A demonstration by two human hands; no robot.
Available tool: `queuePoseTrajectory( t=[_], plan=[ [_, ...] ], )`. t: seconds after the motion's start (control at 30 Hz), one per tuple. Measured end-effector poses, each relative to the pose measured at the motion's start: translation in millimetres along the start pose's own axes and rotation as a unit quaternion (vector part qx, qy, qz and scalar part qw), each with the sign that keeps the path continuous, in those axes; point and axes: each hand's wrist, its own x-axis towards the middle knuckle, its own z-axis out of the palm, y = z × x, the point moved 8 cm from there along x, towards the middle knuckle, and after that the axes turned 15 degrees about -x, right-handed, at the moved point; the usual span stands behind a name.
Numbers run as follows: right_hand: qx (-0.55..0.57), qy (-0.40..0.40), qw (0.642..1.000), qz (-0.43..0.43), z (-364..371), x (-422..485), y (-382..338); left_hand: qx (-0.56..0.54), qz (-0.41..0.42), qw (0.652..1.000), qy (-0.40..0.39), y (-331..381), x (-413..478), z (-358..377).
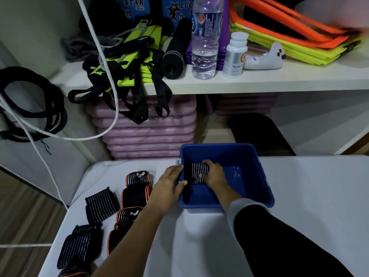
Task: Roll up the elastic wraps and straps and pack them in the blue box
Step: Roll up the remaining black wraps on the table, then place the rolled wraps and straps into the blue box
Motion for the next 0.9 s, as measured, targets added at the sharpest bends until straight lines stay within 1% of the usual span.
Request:
queuePoseTrajectory(
  t=[0.17, 0.3, 0.37, 0.5, 0.6, 0.7, 0.9],
  plan=[
    [-0.011, 0.008, 1.0, -0.009, -7.3, -5.8, -6.0, 0.027, -0.005, 1.0, 0.012, 3.0, -5.4, -0.9],
    [0.016, 0.019, 0.999, -0.028, -27.0, -21.4, -7.8, 0.019, -0.016, 0.998, 0.057, 12.7, -24.2, -10.6],
    [0.029, 0.043, 0.997, -0.061, -40.0, -37.7, -13.4, 0.01, -0.029, 0.995, 0.094, 19.4, -39.5, -19.8],
    [0.063, 0.136, 0.977, -0.149, -65.8, -96.1, -35.5, -0.017, -0.062, 0.985, 0.16, 20.7, -81.8, -42.3],
    [0.086, 0.16, 0.962, -0.206, -58.7, -147.1, -60.0, -0.012, -0.094, 0.977, 0.193, 8.8, -121.0, -61.8],
    [0.125, 0.123, 0.953, -0.247, -26.7, -189.8, -90.0, 0.011, -0.129, 0.966, 0.222, -14.1, -160.6, -89.1],
    [0.15, 0.001, 0.947, -0.284, 64.8, -245.2, -172.4, 0.041, -0.18, 0.931, 0.316, -66.6, -225.1, -166.2]
  ],
)
